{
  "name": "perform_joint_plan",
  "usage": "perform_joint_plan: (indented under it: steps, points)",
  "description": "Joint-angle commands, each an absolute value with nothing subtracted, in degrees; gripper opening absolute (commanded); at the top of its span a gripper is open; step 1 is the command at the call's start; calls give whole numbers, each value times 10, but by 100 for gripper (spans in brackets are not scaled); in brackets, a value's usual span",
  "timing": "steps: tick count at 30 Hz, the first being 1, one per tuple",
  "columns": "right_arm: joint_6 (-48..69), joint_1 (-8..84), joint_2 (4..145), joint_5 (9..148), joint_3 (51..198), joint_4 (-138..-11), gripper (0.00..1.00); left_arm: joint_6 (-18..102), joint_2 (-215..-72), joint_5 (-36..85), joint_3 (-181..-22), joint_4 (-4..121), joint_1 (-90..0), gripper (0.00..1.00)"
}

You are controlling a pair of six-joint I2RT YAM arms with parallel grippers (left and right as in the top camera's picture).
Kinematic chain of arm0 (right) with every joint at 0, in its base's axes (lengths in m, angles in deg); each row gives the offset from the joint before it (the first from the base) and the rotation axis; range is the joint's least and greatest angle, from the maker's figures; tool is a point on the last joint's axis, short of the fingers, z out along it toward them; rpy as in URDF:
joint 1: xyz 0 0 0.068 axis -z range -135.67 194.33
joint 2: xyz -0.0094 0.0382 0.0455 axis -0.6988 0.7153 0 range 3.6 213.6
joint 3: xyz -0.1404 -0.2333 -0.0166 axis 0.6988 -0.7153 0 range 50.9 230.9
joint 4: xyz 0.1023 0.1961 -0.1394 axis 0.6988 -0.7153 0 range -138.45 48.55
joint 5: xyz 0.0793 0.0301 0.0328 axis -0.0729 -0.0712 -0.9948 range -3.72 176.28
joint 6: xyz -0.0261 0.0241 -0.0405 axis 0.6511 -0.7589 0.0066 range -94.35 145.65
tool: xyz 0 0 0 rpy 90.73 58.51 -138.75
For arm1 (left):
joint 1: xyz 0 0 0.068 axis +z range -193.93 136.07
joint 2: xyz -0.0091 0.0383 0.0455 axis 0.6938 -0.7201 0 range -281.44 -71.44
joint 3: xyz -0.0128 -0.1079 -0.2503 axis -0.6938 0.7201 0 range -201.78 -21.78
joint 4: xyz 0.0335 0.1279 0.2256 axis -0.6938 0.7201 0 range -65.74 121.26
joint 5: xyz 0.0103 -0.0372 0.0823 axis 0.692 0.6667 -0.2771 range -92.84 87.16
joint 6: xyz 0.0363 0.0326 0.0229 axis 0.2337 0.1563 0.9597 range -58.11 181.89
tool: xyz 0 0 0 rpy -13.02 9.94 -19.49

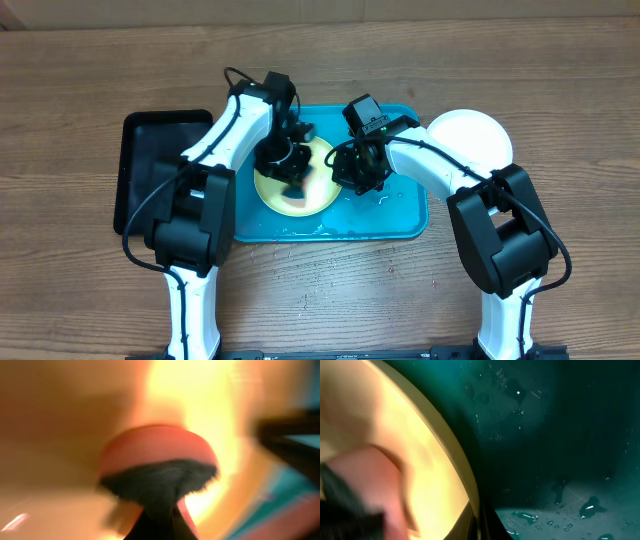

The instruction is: Clean dirty plates on tray and stack at the side

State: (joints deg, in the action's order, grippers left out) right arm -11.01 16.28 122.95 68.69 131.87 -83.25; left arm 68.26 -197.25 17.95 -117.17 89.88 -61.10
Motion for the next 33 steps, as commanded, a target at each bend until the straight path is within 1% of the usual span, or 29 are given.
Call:
perform_joint_plan:
  steps: [1,8,10,12,13,16,18,21,27,33]
  points:
    - [-114,168,1233,708,1312,-832,4,780,-1981,331,-1172,886,-624,4]
    - [-114,168,1233,708,1312,-831,4,775,-1981,328,-1172,858,-628,4]
    - [-114,168,1233,708,1312,-832,4,740,-1981,300,-1172,835,-624,4]
    - [-114,168,1233,708,1312,-832,4,663,-1981,221,-1172,797,-618,4]
    - [-114,167,1233,708,1312,-832,4,587,-1981,126,-1173,770,-611,4]
    - [-114,167,1233,707,1312,-832,4,499,-1981,-11,-1180,764,-602,4]
    - [-114,167,1233,708,1312,-833,4,476,-1981,-66,-1194,779,-596,4]
    - [-114,167,1233,708,1312,-834,4,473,-1981,-112,-1239,827,-590,4]
    - [-109,167,1233,708,1312,-834,4,468,-1981,-128,-1347,929,-586,4]
    - [-90,168,1229,707,1313,-842,4,466,-1981,-73,-1432,998,-577,4]
